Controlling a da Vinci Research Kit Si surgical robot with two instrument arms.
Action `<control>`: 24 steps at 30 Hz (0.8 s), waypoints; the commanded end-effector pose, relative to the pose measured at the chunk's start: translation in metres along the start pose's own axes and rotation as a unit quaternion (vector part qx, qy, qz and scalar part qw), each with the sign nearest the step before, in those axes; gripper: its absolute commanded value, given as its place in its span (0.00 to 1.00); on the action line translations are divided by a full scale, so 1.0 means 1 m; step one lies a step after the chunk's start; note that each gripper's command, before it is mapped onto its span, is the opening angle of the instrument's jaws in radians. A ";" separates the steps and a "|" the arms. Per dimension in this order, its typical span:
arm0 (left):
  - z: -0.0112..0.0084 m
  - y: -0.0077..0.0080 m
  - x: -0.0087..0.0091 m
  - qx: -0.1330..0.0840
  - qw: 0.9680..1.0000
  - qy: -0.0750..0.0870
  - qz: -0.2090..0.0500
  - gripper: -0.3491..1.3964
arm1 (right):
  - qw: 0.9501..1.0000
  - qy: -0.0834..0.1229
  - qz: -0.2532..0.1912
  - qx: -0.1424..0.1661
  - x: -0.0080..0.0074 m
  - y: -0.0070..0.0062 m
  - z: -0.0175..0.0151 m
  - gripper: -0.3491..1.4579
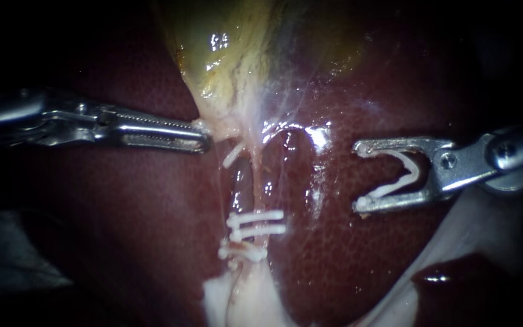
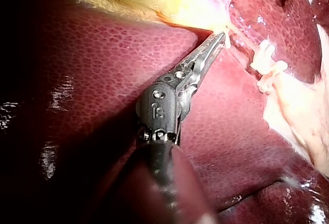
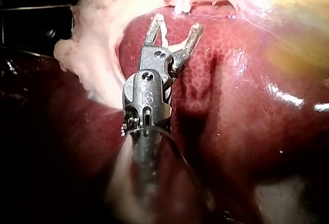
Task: Clipping third clip right tube
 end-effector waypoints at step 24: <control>-0.0059 0.0017 0.0040 0.021 1.000 0.018 0.001 0.00 | 0.991 0.040 0.126 0.020 -0.0020 0.0023 0.0100 0.47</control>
